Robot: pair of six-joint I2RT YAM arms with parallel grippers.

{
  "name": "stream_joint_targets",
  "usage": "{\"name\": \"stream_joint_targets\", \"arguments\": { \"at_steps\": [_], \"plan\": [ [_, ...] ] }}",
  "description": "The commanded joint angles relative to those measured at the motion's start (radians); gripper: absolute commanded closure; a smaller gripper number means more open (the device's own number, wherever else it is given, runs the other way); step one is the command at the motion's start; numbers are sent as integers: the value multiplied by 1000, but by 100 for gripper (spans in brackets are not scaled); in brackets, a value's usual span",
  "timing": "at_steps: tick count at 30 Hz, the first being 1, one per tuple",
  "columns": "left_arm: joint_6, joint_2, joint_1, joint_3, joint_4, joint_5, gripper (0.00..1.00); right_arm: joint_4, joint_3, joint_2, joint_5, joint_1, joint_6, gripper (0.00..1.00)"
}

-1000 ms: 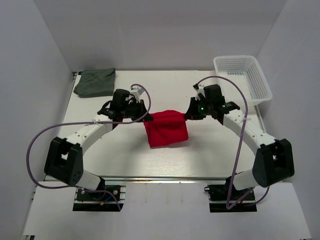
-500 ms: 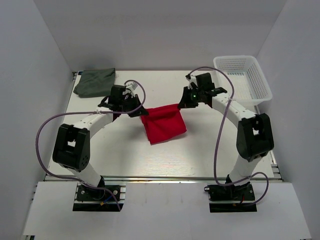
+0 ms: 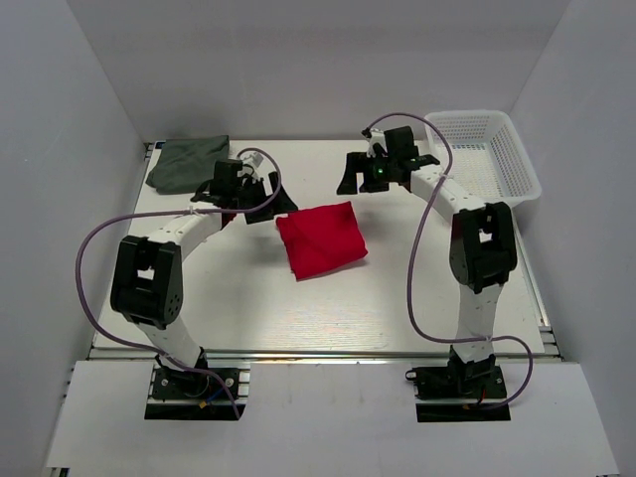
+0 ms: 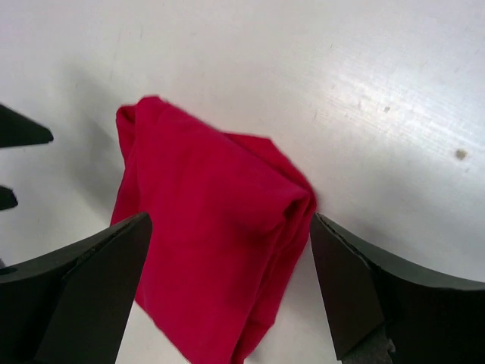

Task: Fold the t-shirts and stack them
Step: Fold the long partially folded tshirt into a neat square

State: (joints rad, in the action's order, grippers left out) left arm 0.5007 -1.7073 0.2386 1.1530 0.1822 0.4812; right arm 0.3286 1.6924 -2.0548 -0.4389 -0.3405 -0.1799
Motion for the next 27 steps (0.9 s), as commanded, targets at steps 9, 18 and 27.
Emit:
{"name": "stream_joint_targets", "arguments": {
  "at_steps": [9,18,27],
  "plan": [
    [-235,-173,45,214,48,-122,11,-128,-315,214,-31,-2,28,10],
    [-303,-333,45,332,71,-142,27,-206,-211,95,8,-2,30,10],
    [-284,-422,45,352,19,-60,48,-198,-97,-43,-20,0,-6,18]
  ]
}}
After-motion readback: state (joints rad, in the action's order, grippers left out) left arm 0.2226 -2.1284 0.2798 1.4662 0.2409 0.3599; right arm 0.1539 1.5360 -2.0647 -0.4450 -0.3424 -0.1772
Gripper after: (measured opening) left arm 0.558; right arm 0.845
